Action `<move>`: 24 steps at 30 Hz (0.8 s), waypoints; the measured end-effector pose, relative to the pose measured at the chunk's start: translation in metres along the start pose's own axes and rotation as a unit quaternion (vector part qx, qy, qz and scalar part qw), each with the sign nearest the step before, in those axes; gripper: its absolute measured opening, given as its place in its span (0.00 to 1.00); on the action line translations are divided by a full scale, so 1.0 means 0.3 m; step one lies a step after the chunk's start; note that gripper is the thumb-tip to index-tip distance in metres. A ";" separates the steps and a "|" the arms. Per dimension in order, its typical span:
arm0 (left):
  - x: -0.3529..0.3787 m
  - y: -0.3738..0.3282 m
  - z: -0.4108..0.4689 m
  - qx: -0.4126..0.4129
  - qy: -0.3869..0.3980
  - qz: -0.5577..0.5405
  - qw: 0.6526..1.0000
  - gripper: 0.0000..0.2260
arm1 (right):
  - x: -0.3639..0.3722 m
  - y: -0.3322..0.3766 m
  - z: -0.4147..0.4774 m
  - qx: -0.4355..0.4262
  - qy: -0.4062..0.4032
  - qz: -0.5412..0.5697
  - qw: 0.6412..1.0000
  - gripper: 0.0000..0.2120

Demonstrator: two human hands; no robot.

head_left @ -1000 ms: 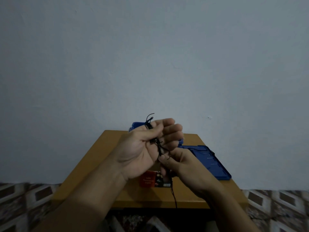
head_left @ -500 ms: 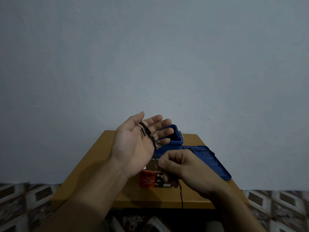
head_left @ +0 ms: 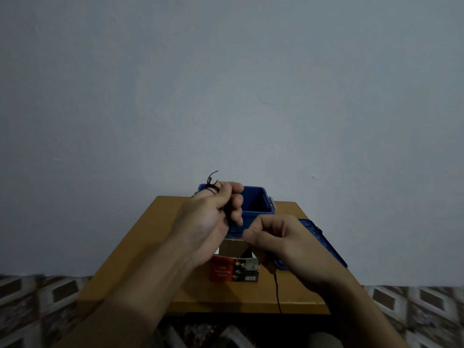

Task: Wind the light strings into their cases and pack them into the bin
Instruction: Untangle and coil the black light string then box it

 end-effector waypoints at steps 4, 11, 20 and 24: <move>-0.002 -0.011 -0.001 0.011 -0.013 0.016 1.000 0.10 | -0.014 0.019 -0.006 0.009 -0.012 -0.004 1.000 0.16; -0.016 0.014 -0.008 -0.004 -0.018 0.143 0.990 0.15 | -0.001 0.124 -0.007 -0.048 -0.004 0.020 0.999 0.13; 0.025 0.038 -0.051 -0.049 0.118 0.223 0.966 0.21 | -0.015 0.188 0.029 -0.087 -0.017 -0.028 0.996 0.13; 0.061 0.039 -0.080 -0.103 0.193 0.164 0.962 0.28 | -0.021 0.192 0.040 -0.092 -0.008 -0.037 0.995 0.11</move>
Point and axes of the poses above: each hand's wrist, its own z-axis towards the middle knuckle, its own x-axis out of the palm, y = z × x, the point moved 5 cm from there along z, towards the middle knuckle, and after that the axes turned 8 degrees about z, right-handed, at the moved point
